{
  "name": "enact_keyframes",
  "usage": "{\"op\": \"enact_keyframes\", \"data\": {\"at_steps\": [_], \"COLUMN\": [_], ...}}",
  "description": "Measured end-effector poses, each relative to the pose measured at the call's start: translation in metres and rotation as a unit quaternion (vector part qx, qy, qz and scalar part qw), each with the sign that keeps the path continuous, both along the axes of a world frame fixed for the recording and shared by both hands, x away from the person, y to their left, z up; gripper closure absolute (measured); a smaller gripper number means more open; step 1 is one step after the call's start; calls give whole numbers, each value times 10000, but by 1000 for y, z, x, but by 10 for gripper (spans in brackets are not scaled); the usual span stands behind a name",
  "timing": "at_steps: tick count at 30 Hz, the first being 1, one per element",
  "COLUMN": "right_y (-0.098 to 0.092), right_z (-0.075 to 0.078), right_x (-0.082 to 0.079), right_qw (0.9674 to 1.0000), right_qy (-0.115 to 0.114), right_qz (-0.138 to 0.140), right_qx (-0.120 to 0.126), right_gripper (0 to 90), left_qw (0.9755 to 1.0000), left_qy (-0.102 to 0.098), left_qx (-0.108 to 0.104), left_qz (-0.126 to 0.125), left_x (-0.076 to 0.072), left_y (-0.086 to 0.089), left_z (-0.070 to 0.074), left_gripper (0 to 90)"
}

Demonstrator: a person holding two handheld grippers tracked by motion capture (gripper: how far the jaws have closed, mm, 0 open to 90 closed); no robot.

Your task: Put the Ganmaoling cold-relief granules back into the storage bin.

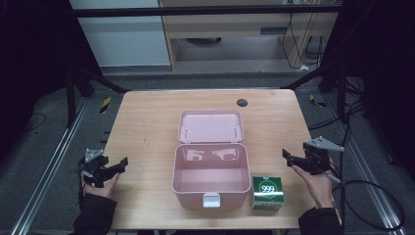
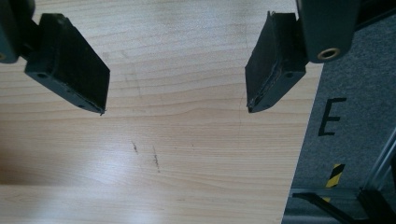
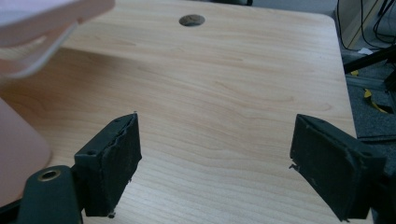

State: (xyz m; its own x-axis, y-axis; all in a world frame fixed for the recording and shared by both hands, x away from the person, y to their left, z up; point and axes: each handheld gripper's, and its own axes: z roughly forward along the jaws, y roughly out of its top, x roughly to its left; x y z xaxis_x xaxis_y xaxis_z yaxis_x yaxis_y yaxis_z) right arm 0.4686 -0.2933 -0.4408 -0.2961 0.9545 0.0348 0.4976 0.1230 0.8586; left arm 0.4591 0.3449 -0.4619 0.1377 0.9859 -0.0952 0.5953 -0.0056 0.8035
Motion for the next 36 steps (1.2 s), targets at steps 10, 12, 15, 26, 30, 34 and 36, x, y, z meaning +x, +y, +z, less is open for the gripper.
{"op": "enact_keyframes", "data": {"at_steps": [10,12,15,26,30,34,36], "right_y": [-2,-1,-1,6,8,11,12], "right_z": [37,48,58,89,98,105,106], "right_x": [-2,-1,1,-2,-2,-4,-4], "right_qw": [9997,9993,9989,9948,9919,9876,9867], "right_qy": [-82,-92,-73,-50,0,-1,12], "right_qz": [220,350,458,969,1215,1462,1507], "right_qx": [71,97,41,-294,-369,-573,-610], "right_gripper": [161,161,157,147,128,123,122], "left_qw": [9999,9999,9998,9996,9992,9989,9988], "left_qy": [-35,17,57,100,208,277,286], "left_qx": [98,114,158,191,231,241,244], "left_qz": [-80,-112,-133,-190,-251,-292,-299], "left_x": [-1,0,1,0,2,4,4], "left_y": [-1,-2,-3,-5,-8,-10,-10], "left_z": [0,-1,-2,-3,-7,-9,-9], "left_gripper": [214,214,204,202,200,199,199]}}
